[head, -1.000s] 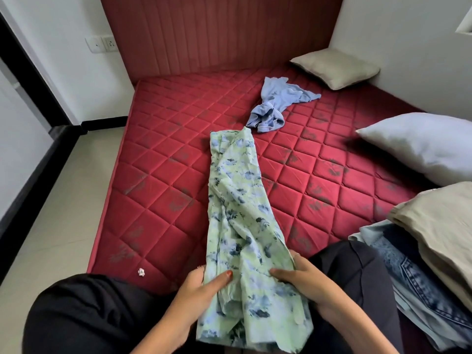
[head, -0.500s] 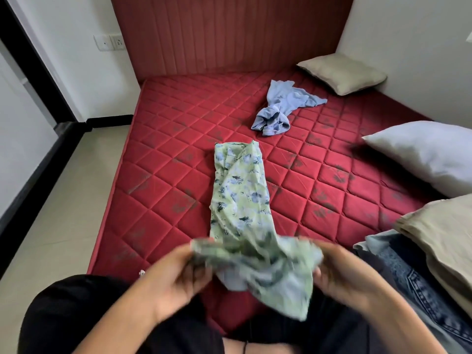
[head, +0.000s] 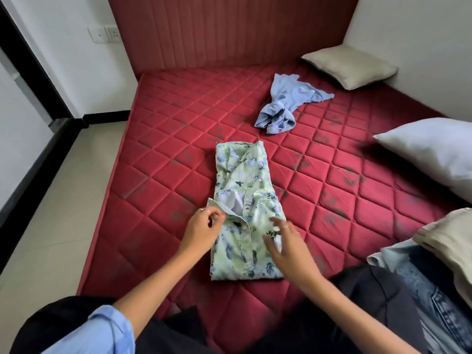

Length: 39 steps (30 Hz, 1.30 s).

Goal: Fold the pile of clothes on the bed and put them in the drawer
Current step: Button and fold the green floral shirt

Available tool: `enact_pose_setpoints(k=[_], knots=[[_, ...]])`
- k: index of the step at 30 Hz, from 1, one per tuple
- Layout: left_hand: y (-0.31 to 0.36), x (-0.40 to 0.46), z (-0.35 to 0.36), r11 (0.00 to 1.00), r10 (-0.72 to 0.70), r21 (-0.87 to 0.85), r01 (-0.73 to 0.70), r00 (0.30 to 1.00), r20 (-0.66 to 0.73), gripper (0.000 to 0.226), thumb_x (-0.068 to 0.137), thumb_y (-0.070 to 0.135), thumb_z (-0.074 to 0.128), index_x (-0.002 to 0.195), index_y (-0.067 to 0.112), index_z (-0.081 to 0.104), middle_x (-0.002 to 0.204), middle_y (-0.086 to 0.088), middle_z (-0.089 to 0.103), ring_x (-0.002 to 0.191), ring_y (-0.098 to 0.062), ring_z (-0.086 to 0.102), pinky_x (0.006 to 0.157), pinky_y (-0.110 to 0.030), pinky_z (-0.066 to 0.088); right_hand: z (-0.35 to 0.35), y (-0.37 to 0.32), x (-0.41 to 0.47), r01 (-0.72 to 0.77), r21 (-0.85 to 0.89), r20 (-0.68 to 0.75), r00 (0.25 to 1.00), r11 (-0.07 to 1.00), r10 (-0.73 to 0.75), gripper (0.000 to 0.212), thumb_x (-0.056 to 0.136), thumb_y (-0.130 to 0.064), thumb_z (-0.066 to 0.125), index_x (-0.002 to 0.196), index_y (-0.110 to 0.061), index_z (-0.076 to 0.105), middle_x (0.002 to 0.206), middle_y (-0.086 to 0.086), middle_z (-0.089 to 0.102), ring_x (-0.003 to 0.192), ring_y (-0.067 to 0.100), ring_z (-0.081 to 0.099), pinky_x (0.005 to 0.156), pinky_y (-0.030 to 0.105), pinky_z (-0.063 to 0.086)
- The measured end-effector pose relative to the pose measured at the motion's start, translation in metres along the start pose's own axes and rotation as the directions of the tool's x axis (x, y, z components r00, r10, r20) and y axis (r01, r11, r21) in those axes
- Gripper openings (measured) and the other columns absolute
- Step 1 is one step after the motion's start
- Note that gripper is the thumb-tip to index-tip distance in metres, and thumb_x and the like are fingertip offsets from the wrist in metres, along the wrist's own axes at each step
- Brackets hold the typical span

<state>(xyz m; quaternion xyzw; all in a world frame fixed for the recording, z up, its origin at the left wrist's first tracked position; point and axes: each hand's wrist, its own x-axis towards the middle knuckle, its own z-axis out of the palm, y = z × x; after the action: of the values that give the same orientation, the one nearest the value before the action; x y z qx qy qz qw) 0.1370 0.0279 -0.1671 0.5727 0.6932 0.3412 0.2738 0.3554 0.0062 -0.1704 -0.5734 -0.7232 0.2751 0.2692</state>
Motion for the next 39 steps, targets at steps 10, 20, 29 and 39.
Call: enact_pose_setpoints(k=[10,20,29,39], knots=[[-0.01,-0.004,0.034,0.796,0.13,0.522,-0.307,0.929,0.348,0.095,0.078,0.072,-0.004,0.153,0.016,0.016,0.16,-0.003,0.013,0.149,-0.017,0.002,0.118,-0.036,0.011,0.041,0.015,-0.046,0.467,-0.538,0.317,0.883,0.702,-0.345,0.079,0.059,-0.053,0.077,0.128,-0.02,0.056,0.134,0.011,0.057,0.119,0.023,0.06,0.105,0.04,0.043],[0.009,0.047,0.048,0.77,0.002,0.582,-0.262,0.913,0.408,0.068,0.096,0.062,0.016,0.152,0.032,-0.009,0.161,0.005,-0.008,0.146,-0.033,-0.015,0.115,-0.054,-0.003,0.06,0.018,-0.025,0.438,-0.605,0.363,0.895,0.665,-0.259,0.101,0.046,-0.052,0.081,0.131,-0.01,0.045,0.123,0.012,0.065,0.109,0.022,0.065,0.093,0.039,0.05],[0.025,0.054,0.039,0.722,0.205,0.513,-0.465,0.851,0.483,0.055,0.097,0.043,0.045,0.148,0.037,0.026,0.157,0.003,0.002,0.146,-0.024,-0.006,0.119,-0.05,0.003,-0.005,-0.03,-0.009,0.381,-0.529,0.475,0.873,0.758,-0.107,0.042,0.079,-0.023,0.052,0.121,-0.019,0.056,0.112,0.0,0.066,0.1,0.028,0.064,0.076,0.037,0.052],[-0.011,-0.014,0.001,1.0,-0.015,0.024,-0.008,0.578,0.816,0.03,0.089,0.056,0.056,0.116,0.044,0.06,0.105,0.018,0.064,0.102,0.002,0.057,0.099,-0.02,0.039,-0.106,-0.119,-0.032,0.48,-0.315,0.702,0.698,0.819,-0.139,0.019,0.092,-0.031,0.049,0.109,-0.023,0.053,0.106,0.006,0.063,0.101,0.028,0.057,0.079,0.033,0.042]])
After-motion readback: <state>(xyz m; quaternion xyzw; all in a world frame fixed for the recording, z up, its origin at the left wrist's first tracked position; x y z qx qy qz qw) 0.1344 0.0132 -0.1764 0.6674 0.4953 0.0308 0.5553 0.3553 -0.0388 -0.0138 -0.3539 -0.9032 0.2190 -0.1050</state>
